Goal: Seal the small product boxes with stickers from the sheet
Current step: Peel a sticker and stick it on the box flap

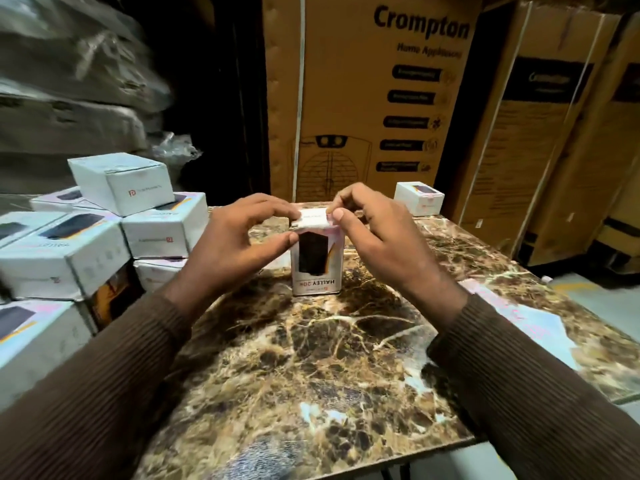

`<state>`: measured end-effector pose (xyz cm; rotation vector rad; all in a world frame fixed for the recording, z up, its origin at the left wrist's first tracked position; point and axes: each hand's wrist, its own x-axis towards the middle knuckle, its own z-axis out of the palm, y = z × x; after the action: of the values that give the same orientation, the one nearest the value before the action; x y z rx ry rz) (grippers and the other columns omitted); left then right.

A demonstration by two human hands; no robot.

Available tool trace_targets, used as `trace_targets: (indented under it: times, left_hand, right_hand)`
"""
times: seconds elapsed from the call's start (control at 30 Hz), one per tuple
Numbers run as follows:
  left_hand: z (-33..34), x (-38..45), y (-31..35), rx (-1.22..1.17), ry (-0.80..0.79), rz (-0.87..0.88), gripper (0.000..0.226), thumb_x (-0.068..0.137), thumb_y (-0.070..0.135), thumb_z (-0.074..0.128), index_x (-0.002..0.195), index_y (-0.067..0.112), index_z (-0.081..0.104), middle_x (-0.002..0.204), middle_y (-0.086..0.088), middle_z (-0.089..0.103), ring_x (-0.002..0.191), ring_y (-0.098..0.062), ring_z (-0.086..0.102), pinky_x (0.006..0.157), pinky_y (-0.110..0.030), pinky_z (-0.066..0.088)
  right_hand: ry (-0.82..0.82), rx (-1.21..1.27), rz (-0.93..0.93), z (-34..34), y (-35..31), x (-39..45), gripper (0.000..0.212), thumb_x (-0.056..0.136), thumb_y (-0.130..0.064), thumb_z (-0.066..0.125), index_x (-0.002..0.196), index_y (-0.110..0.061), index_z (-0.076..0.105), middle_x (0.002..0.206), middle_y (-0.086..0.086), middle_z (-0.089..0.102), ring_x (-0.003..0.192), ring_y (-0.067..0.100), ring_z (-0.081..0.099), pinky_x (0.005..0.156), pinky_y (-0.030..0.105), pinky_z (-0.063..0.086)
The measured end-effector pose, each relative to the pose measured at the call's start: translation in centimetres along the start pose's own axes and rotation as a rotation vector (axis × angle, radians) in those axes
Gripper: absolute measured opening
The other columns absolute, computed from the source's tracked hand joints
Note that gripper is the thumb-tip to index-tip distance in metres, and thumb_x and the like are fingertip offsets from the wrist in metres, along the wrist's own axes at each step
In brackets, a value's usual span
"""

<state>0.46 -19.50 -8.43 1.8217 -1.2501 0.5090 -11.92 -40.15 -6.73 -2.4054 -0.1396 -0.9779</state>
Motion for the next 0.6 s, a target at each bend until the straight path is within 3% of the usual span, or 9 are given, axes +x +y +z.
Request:
trace_targets:
  times: [0.07, 0.2, 0.4, 0.6]
  left_hand:
    - [0.3, -0.2, -0.2, 0.018, 0.008, -0.014, 0.026, 0.093, 0.032, 0.076, 0.117, 0.022, 0.078, 0.120, 0.011, 0.071, 0.118, -0.007, 0.065, 0.100, -0.041, 0.055]
    - [0.8, -0.4, -0.2, 0.084, 0.037, -0.016, 0.024, 0.095, 0.036, 0.075, 0.117, 0.027, 0.077, 0.120, 0.014, 0.070, 0.117, -0.010, 0.063, 0.097, -0.046, 0.053]
    - [1.9, -0.7, 0.6, 0.174, 0.105, -0.015, 0.020, 0.097, 0.032, 0.073, 0.115, 0.024, 0.074, 0.116, 0.012, 0.069, 0.109, -0.016, 0.060, 0.091, -0.043, 0.050]
    - [2.5, -0.9, 1.0, 0.174, 0.137, -0.023, 0.019, 0.095, 0.027, 0.076, 0.112, 0.021, 0.072, 0.114, 0.010, 0.068, 0.109, -0.015, 0.059, 0.090, -0.040, 0.051]
  right_hand:
    - [-0.005, -0.071, -0.002, 0.8, 0.2, 0.0, 0.014, 0.107, -0.028, 0.051, 0.108, -0.021, 0.063, 0.102, -0.008, 0.064, 0.098, 0.014, 0.056, 0.079, 0.038, 0.050]
    - [0.050, -0.103, -0.015, 1.8, 0.4, -0.3, 0.009, 0.107, -0.021, 0.054, 0.103, -0.020, 0.062, 0.101, -0.009, 0.060, 0.098, 0.010, 0.049, 0.079, 0.012, 0.033]
    - [0.124, -0.036, 0.018, 2.9, 0.6, -0.2, 0.009, 0.105, -0.021, 0.056, 0.100, -0.019, 0.063, 0.100, -0.007, 0.059, 0.096, 0.014, 0.052, 0.074, 0.021, 0.035]
    - [0.146, -0.036, 0.032, 3.4, 0.5, -0.3, 0.008, 0.104, -0.020, 0.057, 0.099, -0.020, 0.063, 0.100, -0.007, 0.057, 0.097, 0.013, 0.051, 0.076, 0.017, 0.033]
